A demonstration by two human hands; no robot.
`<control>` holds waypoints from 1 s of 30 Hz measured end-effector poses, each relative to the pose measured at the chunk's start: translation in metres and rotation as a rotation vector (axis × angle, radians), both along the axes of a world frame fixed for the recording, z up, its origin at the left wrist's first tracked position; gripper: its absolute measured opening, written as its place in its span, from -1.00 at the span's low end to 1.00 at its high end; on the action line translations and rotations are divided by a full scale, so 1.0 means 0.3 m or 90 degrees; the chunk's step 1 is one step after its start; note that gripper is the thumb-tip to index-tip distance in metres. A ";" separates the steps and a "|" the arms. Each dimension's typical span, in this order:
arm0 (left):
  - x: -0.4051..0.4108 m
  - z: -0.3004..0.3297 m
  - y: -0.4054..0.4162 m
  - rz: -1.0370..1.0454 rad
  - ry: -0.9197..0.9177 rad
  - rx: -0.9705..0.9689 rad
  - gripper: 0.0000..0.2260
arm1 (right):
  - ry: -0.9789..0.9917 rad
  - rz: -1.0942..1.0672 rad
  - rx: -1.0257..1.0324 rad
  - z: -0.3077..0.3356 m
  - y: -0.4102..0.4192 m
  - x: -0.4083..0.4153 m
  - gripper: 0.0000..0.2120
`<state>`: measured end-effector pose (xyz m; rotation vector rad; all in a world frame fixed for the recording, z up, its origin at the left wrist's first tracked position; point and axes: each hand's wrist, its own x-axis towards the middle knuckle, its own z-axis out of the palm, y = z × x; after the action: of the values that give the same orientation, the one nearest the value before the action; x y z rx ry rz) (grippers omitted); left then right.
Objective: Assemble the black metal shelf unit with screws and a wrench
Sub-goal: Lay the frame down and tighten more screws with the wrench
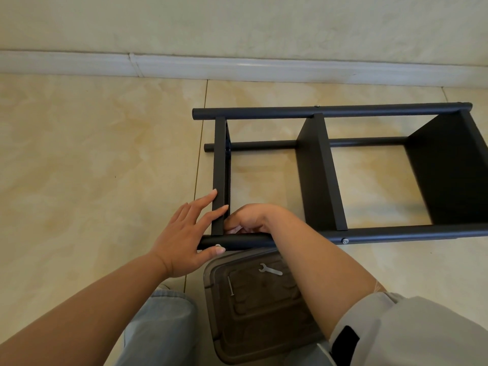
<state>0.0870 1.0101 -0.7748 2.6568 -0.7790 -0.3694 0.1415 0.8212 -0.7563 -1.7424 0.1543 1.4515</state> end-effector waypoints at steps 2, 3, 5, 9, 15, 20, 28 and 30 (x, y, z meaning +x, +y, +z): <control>-0.001 0.000 0.000 0.002 0.001 -0.002 -0.36 | -0.006 -0.012 0.001 -0.003 0.000 -0.001 -0.89; -0.001 0.001 -0.001 0.002 0.003 -0.003 -0.36 | -0.007 -0.015 0.000 -0.005 -0.001 0.000 -0.88; -0.001 0.000 -0.002 0.003 0.003 -0.005 -0.36 | -0.006 -0.008 -0.004 0.000 0.000 0.000 -0.86; 0.000 -0.002 -0.001 0.003 -0.001 -0.003 -0.37 | -0.006 0.014 -0.012 0.015 -0.001 0.003 -0.83; -0.002 -0.007 0.000 0.008 -0.006 0.004 -0.37 | -0.009 -0.016 -0.010 0.005 -0.004 0.000 -0.76; -0.005 -0.009 0.000 0.004 -0.013 0.000 -0.37 | 0.005 -0.018 -0.015 -0.006 0.001 -0.001 -0.75; -0.004 -0.006 -0.002 0.003 -0.014 -0.004 -0.37 | 0.011 -0.024 0.001 -0.020 0.005 0.000 -0.84; -0.005 -0.005 -0.002 0.006 -0.013 -0.006 -0.38 | 0.015 -0.039 0.002 -0.021 0.002 0.000 -0.81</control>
<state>0.0855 1.0095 -0.7763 2.6581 -0.7727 -0.3364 0.1415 0.8219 -0.7627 -1.7037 0.2151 1.4275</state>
